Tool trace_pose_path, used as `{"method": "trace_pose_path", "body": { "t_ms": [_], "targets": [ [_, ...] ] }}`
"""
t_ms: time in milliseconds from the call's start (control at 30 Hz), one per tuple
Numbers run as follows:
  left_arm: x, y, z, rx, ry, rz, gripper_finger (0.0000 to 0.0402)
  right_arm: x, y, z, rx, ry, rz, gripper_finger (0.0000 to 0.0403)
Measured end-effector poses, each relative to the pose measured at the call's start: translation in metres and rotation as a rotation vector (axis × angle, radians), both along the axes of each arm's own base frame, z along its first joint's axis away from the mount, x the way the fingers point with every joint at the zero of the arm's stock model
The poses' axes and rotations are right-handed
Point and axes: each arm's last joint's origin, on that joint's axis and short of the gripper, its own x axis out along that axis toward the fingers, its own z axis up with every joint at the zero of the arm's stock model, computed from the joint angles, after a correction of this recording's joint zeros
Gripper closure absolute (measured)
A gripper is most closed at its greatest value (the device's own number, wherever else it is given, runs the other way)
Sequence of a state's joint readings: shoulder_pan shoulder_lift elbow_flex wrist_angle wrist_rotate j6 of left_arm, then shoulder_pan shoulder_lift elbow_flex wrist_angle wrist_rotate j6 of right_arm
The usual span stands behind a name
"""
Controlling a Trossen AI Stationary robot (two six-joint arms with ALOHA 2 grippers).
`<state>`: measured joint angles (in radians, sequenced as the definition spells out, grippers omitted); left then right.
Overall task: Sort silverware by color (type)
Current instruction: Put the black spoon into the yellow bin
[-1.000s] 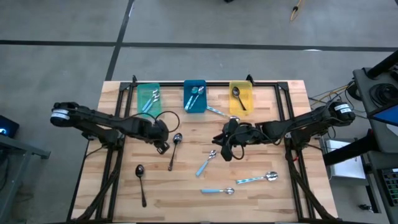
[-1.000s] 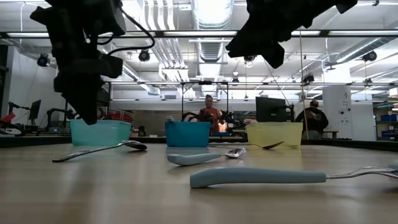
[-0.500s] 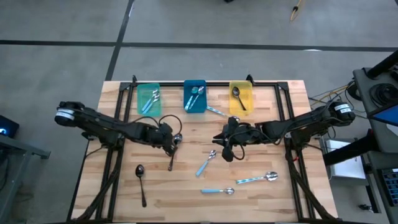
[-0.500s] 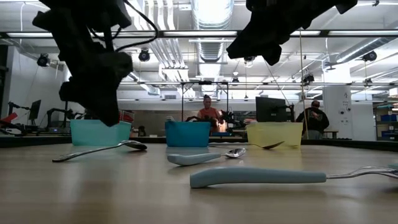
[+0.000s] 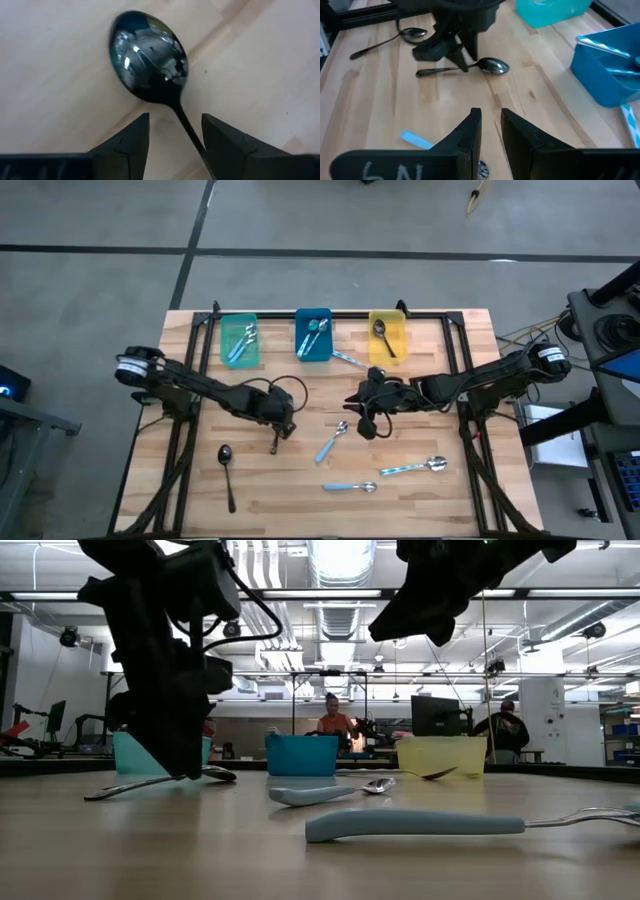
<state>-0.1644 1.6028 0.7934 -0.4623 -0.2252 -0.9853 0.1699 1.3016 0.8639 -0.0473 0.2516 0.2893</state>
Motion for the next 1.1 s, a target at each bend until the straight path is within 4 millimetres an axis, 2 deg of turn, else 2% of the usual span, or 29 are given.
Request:
{"method": "trace_pose_path", "body": {
  "t_ms": [167,267,400,567,633,867,1100],
  "targets": [
    [0.007,-0.004,-0.007,0.014,0.029,-0.012,0.0242,0.000,-0.001,0.000,-0.023,-0.003,-0.032,0.0339],
    [0.008,-0.006,-0.010,0.027,0.044,-0.013,0.0255,0.000,-0.001,0.000,-0.033,-0.002,-0.028,0.0339],
    [0.008,-0.006,-0.011,0.035,0.046,-0.012,0.0300,0.000,-0.001,0.000,-0.034,-0.001,-0.027,0.0339],
    [0.007,-0.006,-0.010,0.040,0.048,-0.017,0.0377,0.000,-0.001,0.000,-0.034,-0.001,-0.027,0.0339],
    [0.007,-0.006,-0.010,0.039,0.051,-0.026,0.0394,0.000,-0.001,-0.001,-0.033,0.002,-0.027,0.0339],
    [0.006,-0.006,-0.002,0.029,0.029,-0.074,0.0398,0.006,0.000,-0.012,-0.038,0.042,-0.028,0.0339],
    [0.002,-0.005,0.033,0.055,-0.117,-0.179,0.0399,0.016,0.001,-0.029,-0.042,0.069,-0.028,0.0339]
  ]
}}
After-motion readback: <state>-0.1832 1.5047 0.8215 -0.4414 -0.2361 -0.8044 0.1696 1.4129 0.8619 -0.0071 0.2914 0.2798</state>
